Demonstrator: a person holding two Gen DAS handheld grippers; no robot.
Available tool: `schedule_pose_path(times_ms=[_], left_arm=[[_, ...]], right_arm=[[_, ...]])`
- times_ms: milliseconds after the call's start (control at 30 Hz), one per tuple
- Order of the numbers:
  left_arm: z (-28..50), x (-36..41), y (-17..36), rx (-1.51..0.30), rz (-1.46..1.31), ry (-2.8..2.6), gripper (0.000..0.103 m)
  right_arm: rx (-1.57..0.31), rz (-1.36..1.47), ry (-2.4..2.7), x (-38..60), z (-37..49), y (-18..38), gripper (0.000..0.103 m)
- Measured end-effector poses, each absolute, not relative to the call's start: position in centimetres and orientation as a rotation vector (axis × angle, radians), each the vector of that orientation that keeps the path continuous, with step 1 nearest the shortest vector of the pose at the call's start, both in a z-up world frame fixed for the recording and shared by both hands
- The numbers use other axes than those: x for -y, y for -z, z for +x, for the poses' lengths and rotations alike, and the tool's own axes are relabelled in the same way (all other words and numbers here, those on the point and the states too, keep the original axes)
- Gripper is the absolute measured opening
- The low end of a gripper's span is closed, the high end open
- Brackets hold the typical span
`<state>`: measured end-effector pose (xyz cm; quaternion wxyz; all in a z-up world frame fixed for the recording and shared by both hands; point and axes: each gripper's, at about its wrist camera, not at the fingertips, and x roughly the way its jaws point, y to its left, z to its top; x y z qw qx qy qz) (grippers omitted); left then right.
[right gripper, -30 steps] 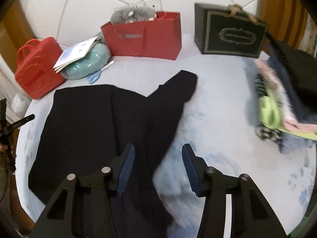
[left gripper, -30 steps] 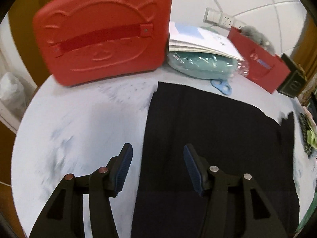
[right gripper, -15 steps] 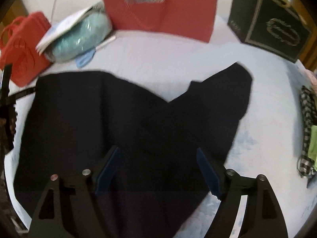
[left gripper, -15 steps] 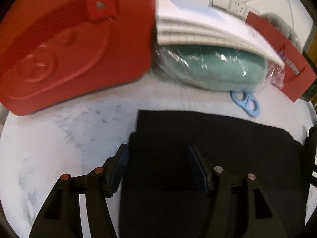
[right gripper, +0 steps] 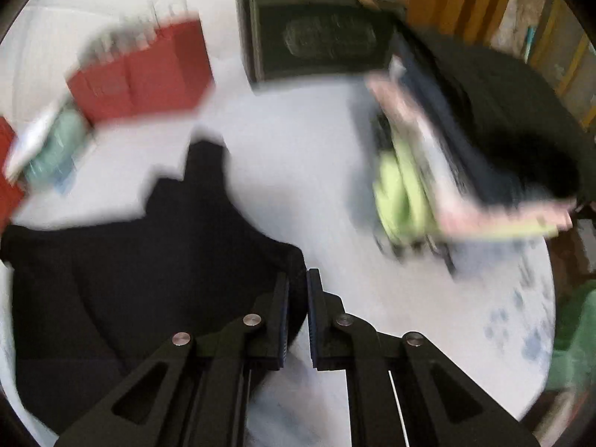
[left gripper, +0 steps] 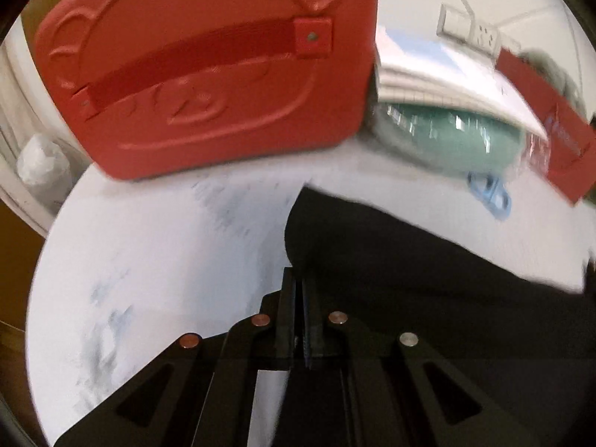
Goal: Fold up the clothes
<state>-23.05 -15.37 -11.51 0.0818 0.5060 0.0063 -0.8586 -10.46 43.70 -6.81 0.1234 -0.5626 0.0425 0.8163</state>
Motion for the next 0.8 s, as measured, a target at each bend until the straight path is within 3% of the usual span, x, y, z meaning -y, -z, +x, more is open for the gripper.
schedule_pose_path(times_ms=[67,200,233,267,300,333,367,400,567,667,800], left_arm=[[-21.8,15.8,12.4,-0.014,1.551,2.528,0.002],[-20.2,16.8,13.6,-0.071,1.657,2.525,0.007],[-19.9,16.8,13.1,-0.072,1.645,2.551,0.015],[-19.7,16.8,12.3,-0.066,1.620,2.579,0.034],[-19.5,16.8,11.6,-0.060,1.594,2.608,0.045],[-19.3,16.8,10.8,-0.055,1.559,2.634,0.064],[-19.1,16.8,9.9,-0.046,1.512,2.666,0.072],[-19.1,16.7,9.2,-0.038,1.488,2.693,0.074],[-21.1,15.6,10.4,0.043,1.556,2.689,0.076],[-23.2,15.3,12.0,-0.002,1.598,2.667,0.076],[-25.2,14.9,13.9,-0.031,1.646,2.653,0.076]], right_arm=[[-0.116,-1.739,-2.305,-44.3,-9.0,8.9,0.014],[-0.112,-1.816,-2.251,-44.7,-7.2,11.2,0.038],[-0.135,-1.790,-2.293,-44.8,-7.2,10.6,0.046],[-0.163,-1.758,-2.348,-44.8,-7.5,9.7,0.050],[-0.180,-1.724,-2.403,-44.8,-8.2,8.7,0.061],[-0.198,-1.689,-2.459,-44.8,-8.8,7.8,0.071],[-0.211,-1.659,-2.506,-44.7,-9.5,6.9,0.075],[-0.209,-1.647,-2.530,-44.7,-10.3,6.7,0.079],[-0.172,-1.660,-2.579,-43.6,-14.9,7.4,0.081],[-0.151,-1.690,-2.587,-42.8,-17.4,8.6,0.091],[-0.120,-1.712,-2.596,-41.6,-21.0,9.7,0.093]])
